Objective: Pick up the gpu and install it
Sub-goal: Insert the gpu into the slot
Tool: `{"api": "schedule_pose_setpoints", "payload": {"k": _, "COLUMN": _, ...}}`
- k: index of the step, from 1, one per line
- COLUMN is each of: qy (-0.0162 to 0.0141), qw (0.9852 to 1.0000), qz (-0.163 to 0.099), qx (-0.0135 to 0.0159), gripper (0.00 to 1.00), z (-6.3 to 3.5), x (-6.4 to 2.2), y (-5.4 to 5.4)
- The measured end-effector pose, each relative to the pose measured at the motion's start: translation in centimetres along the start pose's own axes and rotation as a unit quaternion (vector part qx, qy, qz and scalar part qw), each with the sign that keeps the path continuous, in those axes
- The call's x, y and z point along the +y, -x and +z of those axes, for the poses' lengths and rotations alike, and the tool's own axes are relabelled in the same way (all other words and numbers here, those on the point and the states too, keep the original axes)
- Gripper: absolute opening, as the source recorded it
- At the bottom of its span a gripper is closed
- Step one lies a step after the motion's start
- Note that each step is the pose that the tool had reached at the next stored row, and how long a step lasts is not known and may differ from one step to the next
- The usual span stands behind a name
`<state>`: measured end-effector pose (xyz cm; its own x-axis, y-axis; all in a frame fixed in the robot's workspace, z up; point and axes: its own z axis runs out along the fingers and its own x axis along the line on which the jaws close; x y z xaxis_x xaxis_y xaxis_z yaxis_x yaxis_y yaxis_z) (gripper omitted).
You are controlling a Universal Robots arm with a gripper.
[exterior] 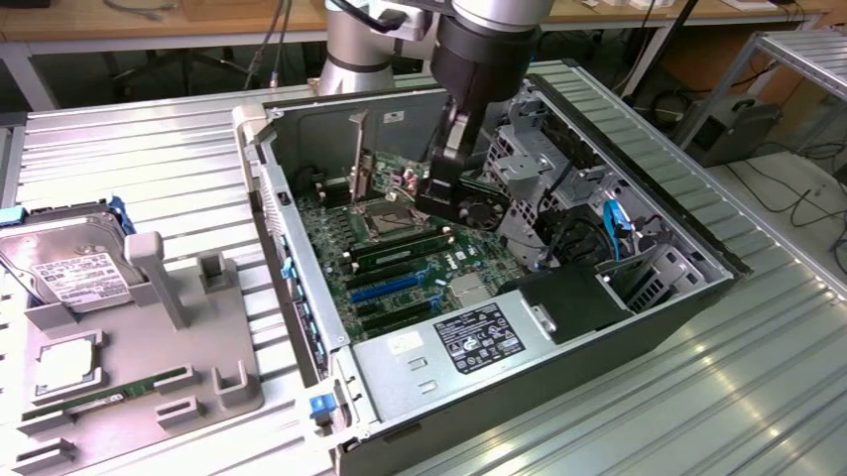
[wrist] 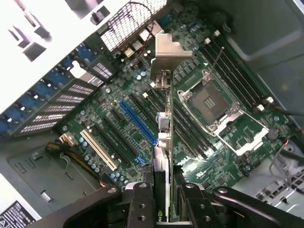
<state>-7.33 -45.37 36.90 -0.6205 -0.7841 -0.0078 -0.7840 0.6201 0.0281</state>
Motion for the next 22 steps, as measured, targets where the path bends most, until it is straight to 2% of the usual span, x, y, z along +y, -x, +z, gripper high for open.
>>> {"api": "schedule_pose_setpoints", "payload": {"k": 4, "qy": 0.0003, "qw": 0.9993, "qz": -0.037, "qx": 0.0010, "gripper": 0.26, "z": 0.06, "x": 0.00, "y": 0.00}}
{"api": "schedule_pose_setpoints", "payload": {"k": 6, "qy": 0.0005, "qw": 0.9983, "qz": -0.059, "qx": 0.0016, "gripper": 0.26, "z": 0.09, "x": 0.00, "y": 0.00}}
{"api": "schedule_pose_setpoints", "payload": {"k": 8, "qy": 0.0006, "qw": 0.9970, "qz": -0.078, "qx": 0.0022, "gripper": 0.26, "z": 0.12, "x": 0.00, "y": 0.00}}
{"api": "schedule_pose_setpoints", "payload": {"k": 12, "qy": 0.0009, "qw": 0.9926, "qz": -0.121, "qx": 0.0034, "gripper": 0.26, "z": 0.19, "x": -0.01, "y": 0.00}}
{"api": "schedule_pose_setpoints", "payload": {"k": 13, "qy": 0.0011, "qw": 0.9902, "qz": -0.139, "qx": 0.0039, "gripper": 0.26, "z": 0.22, "x": -0.01, "y": 0.00}}
{"api": "schedule_pose_setpoints", "payload": {"k": 17, "qy": 0.0014, "qw": 0.9840, "qz": -0.178, "qx": 0.0050, "gripper": 0.26, "z": 0.26, "x": -0.01, "y": 0.00}}
{"api": "schedule_pose_setpoints", "payload": {"k": 20, "qy": 0.0016, "qw": 0.9775, "qz": -0.211, "qx": 0.0059, "gripper": 0.26, "z": 0.30, "x": -0.01, "y": 0.00}}
{"api": "schedule_pose_setpoints", "payload": {"k": 22, "qy": 0.0018, "qw": 0.9737, "qz": -0.228, "qx": 0.0064, "gripper": 0.26, "z": 0.33, "x": -0.01, "y": 0.00}}
